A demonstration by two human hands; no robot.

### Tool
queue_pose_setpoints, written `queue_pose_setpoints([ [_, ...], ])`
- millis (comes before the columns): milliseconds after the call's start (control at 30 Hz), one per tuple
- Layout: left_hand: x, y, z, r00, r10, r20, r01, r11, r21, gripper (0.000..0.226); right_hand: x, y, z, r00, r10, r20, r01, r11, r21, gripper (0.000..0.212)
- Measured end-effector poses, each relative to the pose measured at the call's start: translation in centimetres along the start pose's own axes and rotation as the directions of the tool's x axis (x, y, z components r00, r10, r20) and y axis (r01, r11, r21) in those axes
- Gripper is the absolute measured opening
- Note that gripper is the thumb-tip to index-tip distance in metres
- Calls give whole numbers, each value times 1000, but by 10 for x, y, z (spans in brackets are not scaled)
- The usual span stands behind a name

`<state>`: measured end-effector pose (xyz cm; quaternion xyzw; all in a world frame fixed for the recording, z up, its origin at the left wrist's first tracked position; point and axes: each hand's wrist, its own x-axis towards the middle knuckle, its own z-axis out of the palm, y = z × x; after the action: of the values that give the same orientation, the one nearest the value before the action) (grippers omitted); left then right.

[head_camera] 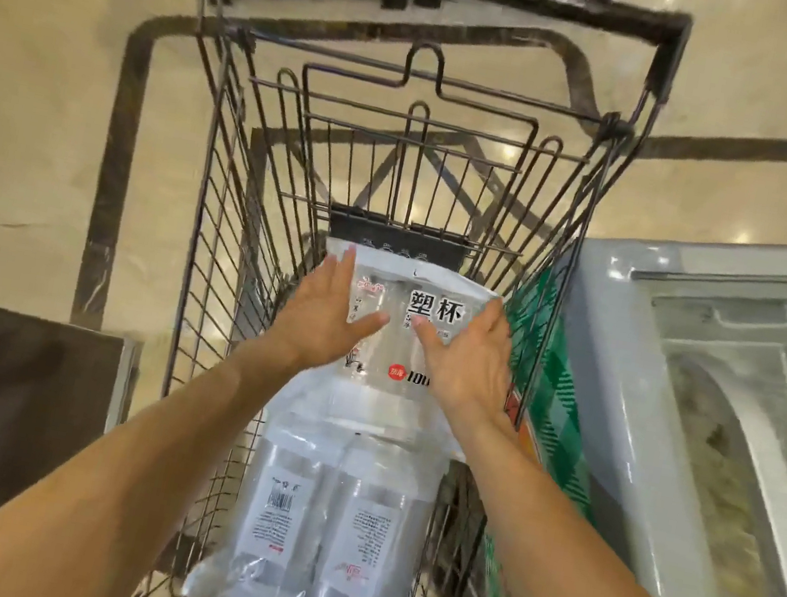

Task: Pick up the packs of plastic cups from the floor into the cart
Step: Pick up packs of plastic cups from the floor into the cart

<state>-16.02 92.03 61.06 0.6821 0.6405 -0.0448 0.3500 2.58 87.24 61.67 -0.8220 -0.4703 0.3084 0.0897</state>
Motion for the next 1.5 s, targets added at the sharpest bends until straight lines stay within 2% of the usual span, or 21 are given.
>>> queue_pose_setpoints([
  [67, -33, 23, -33, 994, 82, -66, -72, 987, 146, 95, -22, -13, -35, 984, -176, -25, 173, 981, -93, 108],
  [133, -73, 47, -63, 976, 157, -151, -108, 950, 293, 87, -48, -24, -73, 937, -349, -17, 337, 915, -224, 101],
  [233, -149, 79, -99, 946, 179, -269, -48, 901, 431, 84, -101, -36, -136, 830, -558, -12, 515, 774, -368, 105],
  [333, -238, 102, -119, 913, 147, -380, 49, 887, 460, 87, -163, -43, -193, 732, -681, 9, 608, 647, -461, 93],
  [433, -328, 108, -127, 870, 83, -486, 155, 890, 429, 89, -229, -54, -229, 654, -756, 40, 677, 561, -475, 88],
  [533, -418, 97, -129, 836, -42, -548, 282, 889, 361, 88, -293, -71, -232, 586, -802, 112, 751, 486, -448, 93],
  [600, -478, 77, -130, 788, -123, -603, 375, 873, 312, 89, -344, -87, -218, 524, -838, 154, 794, 416, -443, 98],
  [700, -572, 33, -128, 662, -277, -697, 535, 826, 180, 90, -431, -113, -182, 391, -886, 248, 876, 275, -397, 92],
  [800, -678, -16, -111, 551, -443, -707, 651, 759, 32, 91, -520, -135, -143, 246, -908, 339, 938, 135, -320, 92],
  [900, -794, -61, -69, 407, -593, -695, 757, 644, -106, 93, -617, -145, -105, 52, -921, 386, 969, -47, -242, 98],
  [1033, -945, -92, 11, 181, -736, -652, 846, 455, -279, 96, -758, -129, -47, -186, -870, 456, 954, -271, -128, 92],
  [1167, -1084, -98, 104, 0, -840, -543, 882, 255, -395, 95, -896, -85, 8, -414, -766, 492, 883, -470, 10, 96],
  [1267, -1171, -96, 175, -116, -883, -455, 887, 115, -448, 96, -990, -43, 41, -542, -681, 492, 818, -561, 125, 95],
  [1500, -1310, -59, 334, -375, -887, -271, 801, -163, -576, 96, -1158, 84, 110, -749, -430, 503, 620, -722, 306, 100],
])
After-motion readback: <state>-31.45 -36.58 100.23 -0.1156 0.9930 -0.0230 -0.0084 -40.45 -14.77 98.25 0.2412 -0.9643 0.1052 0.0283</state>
